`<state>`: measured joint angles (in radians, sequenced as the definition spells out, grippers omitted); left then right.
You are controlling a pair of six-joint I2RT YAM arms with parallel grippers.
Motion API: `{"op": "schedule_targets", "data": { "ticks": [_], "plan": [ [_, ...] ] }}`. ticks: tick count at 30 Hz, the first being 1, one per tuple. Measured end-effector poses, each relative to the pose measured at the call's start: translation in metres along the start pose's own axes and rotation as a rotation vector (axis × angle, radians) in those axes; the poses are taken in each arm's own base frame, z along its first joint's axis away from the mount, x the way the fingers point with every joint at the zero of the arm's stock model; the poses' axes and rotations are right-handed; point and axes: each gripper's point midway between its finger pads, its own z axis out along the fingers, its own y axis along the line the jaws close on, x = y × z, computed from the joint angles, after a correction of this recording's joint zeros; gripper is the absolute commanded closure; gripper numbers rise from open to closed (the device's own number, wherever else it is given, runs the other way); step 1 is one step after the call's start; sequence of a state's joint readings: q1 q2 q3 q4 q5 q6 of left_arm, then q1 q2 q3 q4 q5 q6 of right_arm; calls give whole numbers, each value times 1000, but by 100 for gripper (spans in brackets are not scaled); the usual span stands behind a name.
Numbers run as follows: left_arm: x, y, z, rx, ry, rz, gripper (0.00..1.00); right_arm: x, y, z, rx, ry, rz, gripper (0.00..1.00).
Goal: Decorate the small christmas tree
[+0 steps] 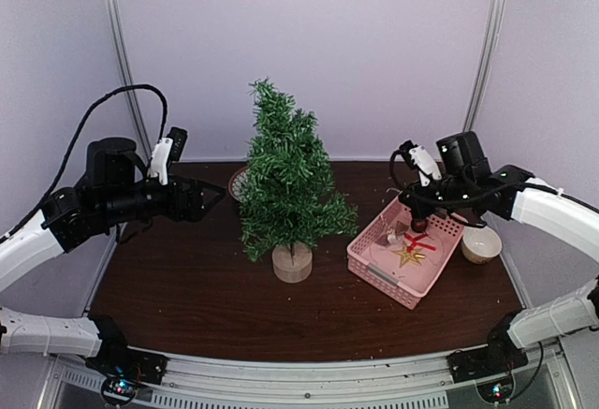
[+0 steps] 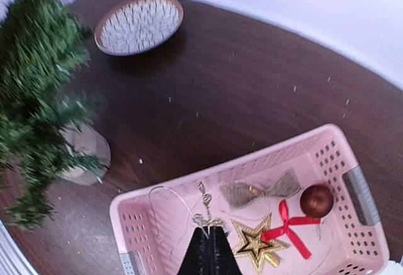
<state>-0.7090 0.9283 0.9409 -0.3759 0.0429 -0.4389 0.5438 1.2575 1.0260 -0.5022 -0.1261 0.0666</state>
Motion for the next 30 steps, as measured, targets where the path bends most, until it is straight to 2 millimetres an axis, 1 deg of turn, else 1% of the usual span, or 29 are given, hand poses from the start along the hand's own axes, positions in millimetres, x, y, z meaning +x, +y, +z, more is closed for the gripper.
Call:
{"op": "schedule_targets", "data": {
  "ticks": [1,3,5,6,7,8,9,10,12,14,15,16,17,18,20,24,27,30],
  "plan": [
    [0,0,0,-1,1,0,7,-11,0,-11,-3,-49,2,100],
    [0,1,1,-3,1,4,7,-26,-4,-19,-5,-100,2,100],
    [0,1,1,-3,1,6,7,-28,-5,-6,-2,-75,-4,100],
    [0,1,1,-4,2,8,7,-22,-4,6,3,-39,-9,100],
    [1,1,1,-4,2,8,7,-13,-2,11,3,-11,-12,100],
    [1,1,2,-4,4,10,7,-3,-1,11,3,6,-12,100],
    [1,1,2,-5,5,12,7,1,0,6,-3,-2,-10,100],
    [1,1,2,-5,6,15,7,4,-1,-1,-6,-20,-5,100],
    [1,1,2,-6,4,22,8,7,-10,2,-2,-8,16,100],
    [-1,0,3,-1,-3,30,10,5,-17,14,3,3,33,100],
    [-2,-1,3,3,-7,33,11,10,-18,23,0,21,40,100],
    [-3,-2,3,8,-10,38,12,18,-16,27,-11,43,45,100],
    [-3,-4,4,15,-13,45,13,21,-13,26,-23,53,47,100],
    [-4,-6,4,21,-16,54,13,18,-10,22,-41,46,46,100],
    [-5,-13,4,42,-23,86,13,5,-3,11,-73,14,38,100],
    [-9,-33,-1,99,-55,176,16,-32,9,-19,-134,-97,7,100],
    [-14,-45,-8,132,-92,250,18,-49,17,-35,-172,-149,-20,100],
    [-20,-58,-16,159,-133,336,20,-59,23,-44,-200,-174,-51,100]
  ]
}}
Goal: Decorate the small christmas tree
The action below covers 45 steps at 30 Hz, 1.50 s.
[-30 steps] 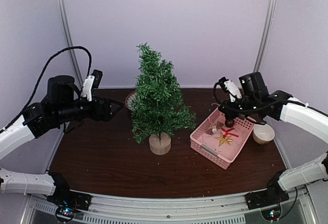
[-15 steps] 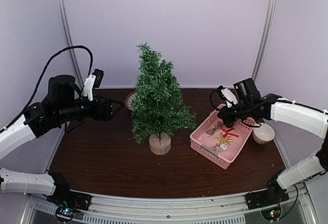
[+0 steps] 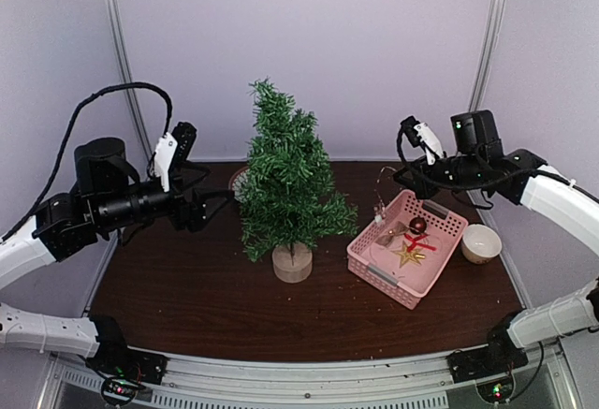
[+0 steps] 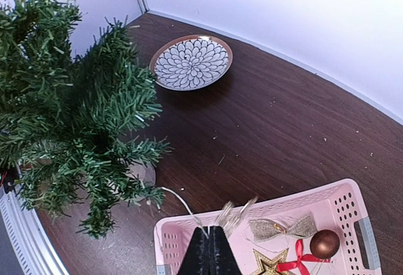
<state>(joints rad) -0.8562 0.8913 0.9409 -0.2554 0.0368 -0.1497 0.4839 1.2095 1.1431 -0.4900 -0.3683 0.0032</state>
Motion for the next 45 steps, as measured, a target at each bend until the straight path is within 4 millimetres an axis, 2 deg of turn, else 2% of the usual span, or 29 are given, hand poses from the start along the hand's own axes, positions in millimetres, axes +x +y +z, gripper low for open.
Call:
{"op": "schedule_targets", "data": {
  "ticks": [4,7,10,14,20,23,26,31,35,38,41,45],
  "plan": [
    [-12,-19,-3,49,-25,125,22,-6,8,-6,-36,1,-27,100],
    [-24,-47,0,114,-47,239,25,-11,15,-15,-63,-14,-44,100],
    [-28,-78,9,168,-46,353,27,-14,22,-25,-91,-32,-56,100],
    [-10,-117,37,233,8,496,31,-18,31,-35,-126,-55,-72,100],
    [23,-137,81,249,109,581,40,-16,35,-36,-150,-48,-76,100],
    [30,-150,98,245,115,616,43,-15,36,-37,-153,-44,-74,100],
    [36,-179,109,278,106,651,44,-15,37,-40,-159,-47,-75,100],
    [39,-214,135,283,70,650,37,-21,44,-56,-172,-87,-87,100],
    [43,-218,161,220,52,610,38,-26,48,-68,-180,-121,-96,100],
    [43,-218,182,158,50,586,42,-28,49,-70,-184,-130,-94,100],
    [40,-215,201,93,45,540,45,-29,49,-69,-185,-130,-86,100],
    [43,-205,218,33,50,476,43,-30,50,-70,-185,-136,-78,100]
  ]
}}
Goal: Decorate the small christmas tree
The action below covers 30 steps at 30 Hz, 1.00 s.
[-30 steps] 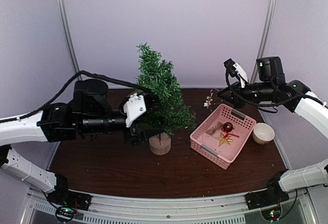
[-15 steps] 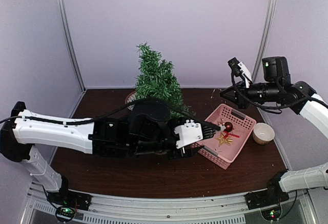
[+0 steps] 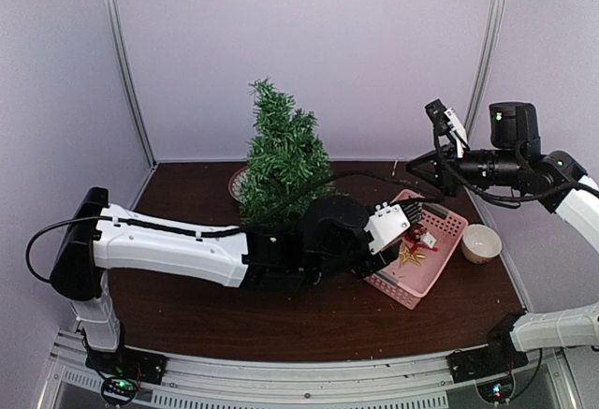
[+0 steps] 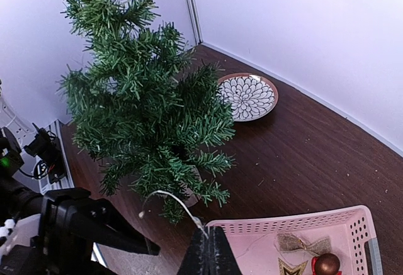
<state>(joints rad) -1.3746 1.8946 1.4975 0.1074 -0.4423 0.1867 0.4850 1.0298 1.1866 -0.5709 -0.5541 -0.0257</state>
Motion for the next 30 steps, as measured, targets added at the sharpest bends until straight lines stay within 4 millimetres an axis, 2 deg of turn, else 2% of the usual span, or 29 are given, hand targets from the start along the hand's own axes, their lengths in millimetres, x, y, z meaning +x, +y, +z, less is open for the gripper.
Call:
{"op": "schedule_targets", "data": {
  "ticks": [3,12,17,22,26,30],
  "plan": [
    [1,0,14,-2,1,-34,39,-1,2,-4,0,-11,0,100],
    [14,-18,39,65,-1,-82,40,-5,10,-18,-9,-46,-14,100],
    [19,4,51,36,3,-119,47,-4,12,-18,-23,-45,-12,100],
    [12,20,61,12,-26,-150,54,-4,15,-22,-26,-53,-12,100],
    [4,13,66,45,-54,-156,57,-5,17,-27,-25,-65,-17,100],
    [-1,-4,68,134,-78,-152,62,-2,17,-27,-24,-60,-15,100]
  ]
}}
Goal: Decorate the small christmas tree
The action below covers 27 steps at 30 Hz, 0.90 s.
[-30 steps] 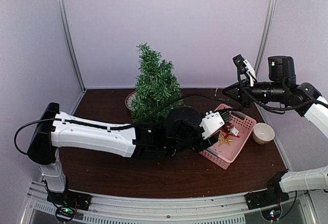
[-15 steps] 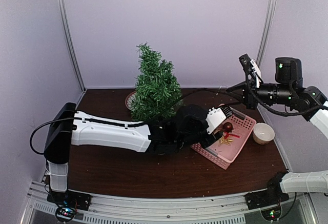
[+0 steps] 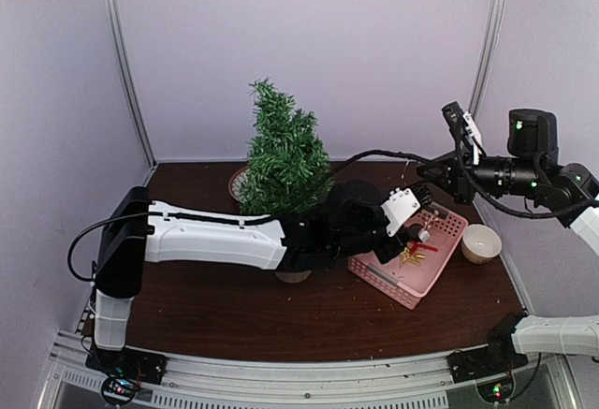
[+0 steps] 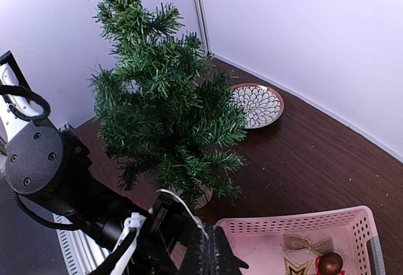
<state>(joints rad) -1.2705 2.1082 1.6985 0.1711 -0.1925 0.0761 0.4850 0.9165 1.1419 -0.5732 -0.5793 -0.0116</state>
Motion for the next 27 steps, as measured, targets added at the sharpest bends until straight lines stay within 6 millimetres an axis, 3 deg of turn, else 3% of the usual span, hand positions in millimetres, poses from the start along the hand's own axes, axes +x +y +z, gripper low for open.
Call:
{"op": "schedule_targets", "data": {
  "ticks": [5,11,16,20,27],
  "plan": [
    [0,-12,0,66,-9,1,60,3,-1,1,0,7,4,100],
    [1,-16,0,90,-8,7,43,3,-1,1,5,7,3,100],
    [20,-23,-1,112,29,11,38,3,-3,2,11,8,4,100],
    [34,-26,-2,124,59,14,50,3,-4,4,12,7,4,100],
    [29,-25,-2,118,38,0,59,3,-4,5,12,9,5,100]
  ]
}}
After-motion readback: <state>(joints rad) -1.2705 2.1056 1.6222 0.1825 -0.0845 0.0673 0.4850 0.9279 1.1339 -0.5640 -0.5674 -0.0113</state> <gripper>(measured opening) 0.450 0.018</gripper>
